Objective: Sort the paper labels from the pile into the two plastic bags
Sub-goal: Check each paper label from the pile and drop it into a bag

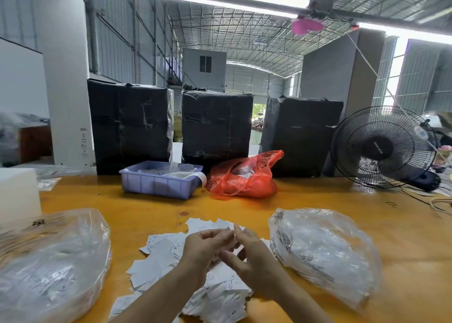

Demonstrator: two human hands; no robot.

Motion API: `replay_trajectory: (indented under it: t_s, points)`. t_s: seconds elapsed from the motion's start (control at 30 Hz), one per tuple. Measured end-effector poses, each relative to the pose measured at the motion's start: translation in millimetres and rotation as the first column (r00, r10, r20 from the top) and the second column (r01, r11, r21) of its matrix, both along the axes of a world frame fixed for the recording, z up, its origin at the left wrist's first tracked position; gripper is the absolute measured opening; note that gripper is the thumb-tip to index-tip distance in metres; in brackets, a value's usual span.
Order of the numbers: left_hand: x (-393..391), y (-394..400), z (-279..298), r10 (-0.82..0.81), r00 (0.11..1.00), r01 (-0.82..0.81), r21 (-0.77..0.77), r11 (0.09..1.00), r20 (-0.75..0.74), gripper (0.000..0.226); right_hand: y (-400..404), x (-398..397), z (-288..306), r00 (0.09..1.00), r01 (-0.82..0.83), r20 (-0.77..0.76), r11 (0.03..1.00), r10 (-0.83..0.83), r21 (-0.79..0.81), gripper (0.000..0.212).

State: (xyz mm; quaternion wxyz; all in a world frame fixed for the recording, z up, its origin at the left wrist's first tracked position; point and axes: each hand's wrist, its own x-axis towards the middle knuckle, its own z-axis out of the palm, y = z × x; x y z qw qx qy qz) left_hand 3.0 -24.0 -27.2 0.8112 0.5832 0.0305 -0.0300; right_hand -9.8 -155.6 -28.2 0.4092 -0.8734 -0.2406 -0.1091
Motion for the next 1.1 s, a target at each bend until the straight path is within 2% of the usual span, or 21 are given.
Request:
replay_trajectory:
  t_s: [0.07,0.13,0.23,0.37,0.47,0.63,0.77,0.93,1.1]
  points:
    - [2,-1,-1,0.044,0.999,-0.045,-0.026,0.999,-0.012,0.024,-1,1,0,0.998,0.064,-0.029,0.984,-0.06,0.165,0.07]
    - [4,-3,-1,0.079,0.996,-0.082,-0.081,0.993,-0.04,0.02,-3,2,2,0.995,0.1,-0.006,0.961,-0.102,0.256,0.052]
    - [6,-7,0,0.105,0.991,-0.114,-0.123,0.986,-0.079,0.019,0,1,1,0.989,0.118,0.054,0.958,-0.136,0.262,0.026]
    - [5,-9,1,0.105,0.987,-0.119,-0.11,0.987,-0.12,0.019,3,2,2,0.988,0.141,0.016,0.931,-0.156,0.337,0.02]
    - [4,-3,3,0.081,0.988,-0.084,-0.018,0.996,-0.135,0.019,1,7,3,0.991,0.13,-0.024,0.905,-0.132,0.406,0.012]
    - [2,7,3,0.036,0.992,-0.027,0.072,0.997,-0.123,0.018,-1,12,6,0.992,0.079,-0.117,0.928,-0.039,0.363,0.013]
    - [-1,6,-3,0.053,0.993,-0.05,0.032,0.998,-0.103,0.019,4,13,1,0.983,0.038,-0.18,0.927,0.032,0.373,0.006]
    - [-3,5,-8,0.061,0.994,-0.063,-0.027,0.998,-0.088,0.018,6,18,-6,0.975,0.056,-0.221,0.929,0.028,0.365,0.009]
    - [-2,14,-6,0.019,0.997,-0.013,0.079,0.997,-0.081,0.028,5,21,-11,0.971,0.082,-0.236,0.909,0.019,0.408,0.012]
